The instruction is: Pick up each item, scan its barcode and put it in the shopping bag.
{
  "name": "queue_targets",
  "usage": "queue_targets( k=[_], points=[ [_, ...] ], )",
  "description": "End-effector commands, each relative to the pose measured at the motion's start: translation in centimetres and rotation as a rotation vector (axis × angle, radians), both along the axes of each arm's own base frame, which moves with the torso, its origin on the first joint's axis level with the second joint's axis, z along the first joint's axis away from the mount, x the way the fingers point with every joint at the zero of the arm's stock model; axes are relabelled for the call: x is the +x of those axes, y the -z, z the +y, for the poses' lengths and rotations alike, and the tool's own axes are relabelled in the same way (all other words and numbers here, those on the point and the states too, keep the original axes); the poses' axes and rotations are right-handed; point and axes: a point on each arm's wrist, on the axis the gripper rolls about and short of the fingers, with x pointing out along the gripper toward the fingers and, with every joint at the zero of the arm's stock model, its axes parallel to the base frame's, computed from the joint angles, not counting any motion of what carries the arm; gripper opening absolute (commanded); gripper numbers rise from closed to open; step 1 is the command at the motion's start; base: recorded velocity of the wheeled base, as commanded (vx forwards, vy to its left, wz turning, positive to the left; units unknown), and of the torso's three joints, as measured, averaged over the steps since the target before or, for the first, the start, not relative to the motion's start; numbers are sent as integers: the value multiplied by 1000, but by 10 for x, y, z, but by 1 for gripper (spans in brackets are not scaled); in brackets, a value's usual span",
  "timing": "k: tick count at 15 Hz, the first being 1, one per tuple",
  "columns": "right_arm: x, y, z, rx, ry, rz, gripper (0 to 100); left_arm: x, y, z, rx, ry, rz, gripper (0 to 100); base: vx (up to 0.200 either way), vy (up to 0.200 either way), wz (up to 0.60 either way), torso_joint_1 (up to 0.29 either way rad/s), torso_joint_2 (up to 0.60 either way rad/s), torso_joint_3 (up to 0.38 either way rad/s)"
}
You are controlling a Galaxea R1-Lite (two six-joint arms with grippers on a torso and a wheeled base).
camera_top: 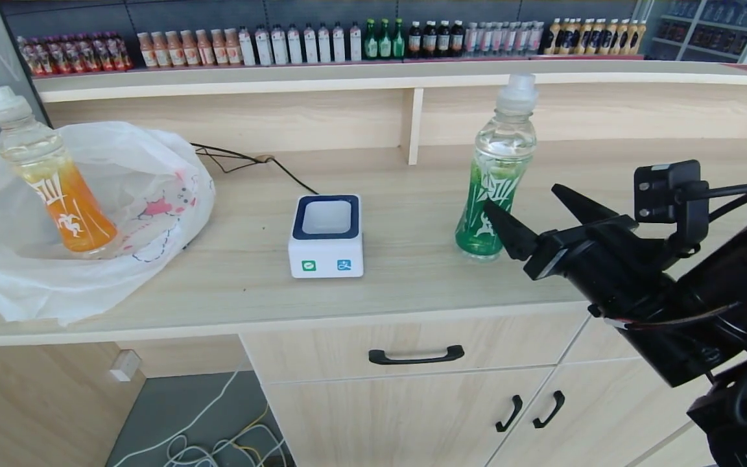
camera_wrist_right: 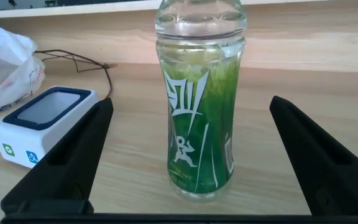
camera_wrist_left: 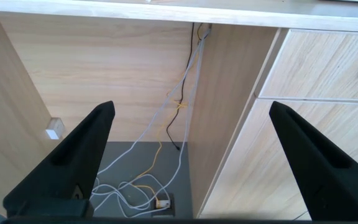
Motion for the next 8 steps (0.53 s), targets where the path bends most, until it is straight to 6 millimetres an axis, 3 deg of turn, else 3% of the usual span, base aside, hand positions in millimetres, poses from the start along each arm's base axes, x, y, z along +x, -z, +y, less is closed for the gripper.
queue_targets(
  k=[1, 3, 8],
  points=[
    [14, 13, 7, -13, 0, 37, 100, 0, 0, 0, -1, -2, 0, 100, 0, 0, 0, 0, 0, 0],
    [20, 14, 14, -11, -11, 34, 100, 0, 0, 0, -1, 0, 0, 100, 0, 0, 0, 0, 0, 0],
    [29, 23, 8, -18, 16, 64, 100, 0, 0, 0, 1, 0, 0, 100, 0, 0, 0, 0, 0, 0]
  ],
)
